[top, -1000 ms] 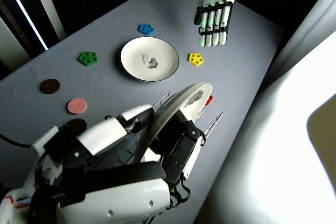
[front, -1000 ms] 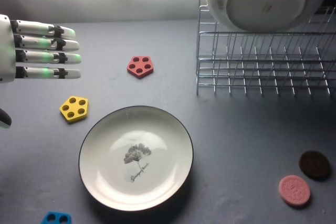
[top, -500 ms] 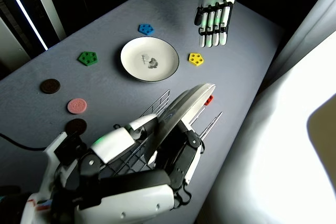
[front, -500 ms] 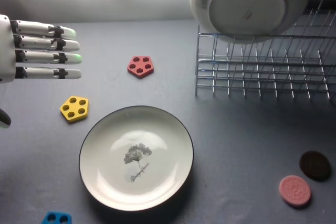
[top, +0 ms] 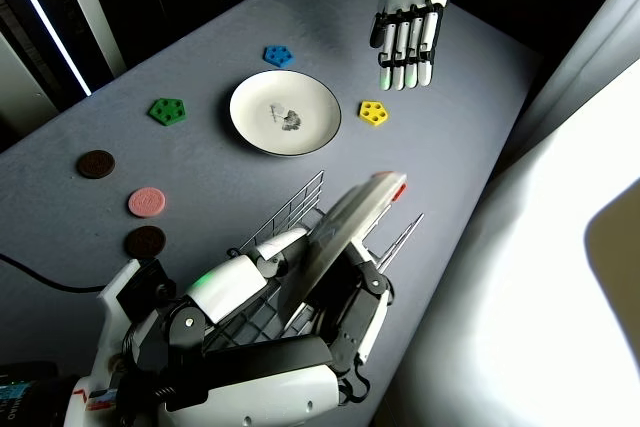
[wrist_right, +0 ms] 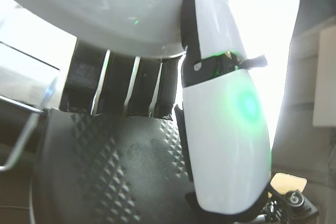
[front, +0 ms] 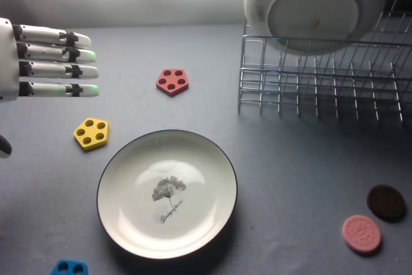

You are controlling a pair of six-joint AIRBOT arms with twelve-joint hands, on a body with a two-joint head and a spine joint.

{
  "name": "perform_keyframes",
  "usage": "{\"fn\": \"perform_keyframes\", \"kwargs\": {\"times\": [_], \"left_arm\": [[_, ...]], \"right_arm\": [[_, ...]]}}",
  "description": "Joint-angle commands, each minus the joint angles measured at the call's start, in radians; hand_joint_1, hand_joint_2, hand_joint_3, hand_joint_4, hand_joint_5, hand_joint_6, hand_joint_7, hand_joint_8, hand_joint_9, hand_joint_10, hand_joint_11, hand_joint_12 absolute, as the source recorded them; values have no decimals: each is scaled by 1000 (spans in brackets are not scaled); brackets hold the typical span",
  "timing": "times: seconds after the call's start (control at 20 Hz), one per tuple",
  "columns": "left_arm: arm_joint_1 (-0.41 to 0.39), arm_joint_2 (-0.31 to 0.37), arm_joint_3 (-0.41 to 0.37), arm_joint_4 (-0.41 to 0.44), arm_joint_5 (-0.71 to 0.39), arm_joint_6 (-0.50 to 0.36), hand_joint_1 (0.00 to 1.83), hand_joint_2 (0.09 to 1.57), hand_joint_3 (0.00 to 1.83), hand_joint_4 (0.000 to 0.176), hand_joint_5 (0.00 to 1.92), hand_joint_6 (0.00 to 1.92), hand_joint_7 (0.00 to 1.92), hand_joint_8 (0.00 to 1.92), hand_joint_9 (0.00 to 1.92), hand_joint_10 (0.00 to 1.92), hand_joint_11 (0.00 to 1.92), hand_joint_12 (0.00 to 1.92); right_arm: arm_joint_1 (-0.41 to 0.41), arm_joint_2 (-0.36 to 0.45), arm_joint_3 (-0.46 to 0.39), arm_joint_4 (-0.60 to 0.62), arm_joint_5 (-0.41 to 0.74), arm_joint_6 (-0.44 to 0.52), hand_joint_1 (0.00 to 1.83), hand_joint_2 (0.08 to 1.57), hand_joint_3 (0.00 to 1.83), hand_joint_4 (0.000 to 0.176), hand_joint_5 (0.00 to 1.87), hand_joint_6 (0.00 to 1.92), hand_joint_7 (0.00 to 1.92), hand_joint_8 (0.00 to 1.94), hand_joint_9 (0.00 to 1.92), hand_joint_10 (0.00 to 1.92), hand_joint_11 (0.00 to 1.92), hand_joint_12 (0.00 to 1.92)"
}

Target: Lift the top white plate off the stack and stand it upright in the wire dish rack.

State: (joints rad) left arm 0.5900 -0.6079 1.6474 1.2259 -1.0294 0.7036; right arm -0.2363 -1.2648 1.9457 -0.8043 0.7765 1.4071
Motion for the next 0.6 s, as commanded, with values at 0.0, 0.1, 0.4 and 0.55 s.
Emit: {"fn": "perform_keyframes", "kwargs": {"times": [0.0,0.1,0.4,0.55], "left_arm": [[-21,9,5,-71,-47,9,254,958,2,0,44,0,33,2,20,1,0,227],[-21,9,5,-70,-47,9,267,961,2,0,52,0,40,1,25,1,0,228],[-21,9,5,-69,-47,9,271,948,3,0,82,0,84,0,72,1,0,343],[-21,9,5,-69,-46,9,230,956,1,0,92,0,83,0,79,0,0,360]], "right_arm": [[4,14,16,106,80,25,1486,1110,0,0,823,1226,954,780,955,949,906,1446],[-5,7,29,105,80,25,1489,1094,0,0,859,1158,989,732,993,896,932,1408],[-35,-17,64,104,81,25,1488,1099,0,0,825,1200,982,770,992,884,938,1405],[-40,-25,68,104,81,26,1491,1085,0,0,836,1169,1011,724,1035,821,973,1353]]}}
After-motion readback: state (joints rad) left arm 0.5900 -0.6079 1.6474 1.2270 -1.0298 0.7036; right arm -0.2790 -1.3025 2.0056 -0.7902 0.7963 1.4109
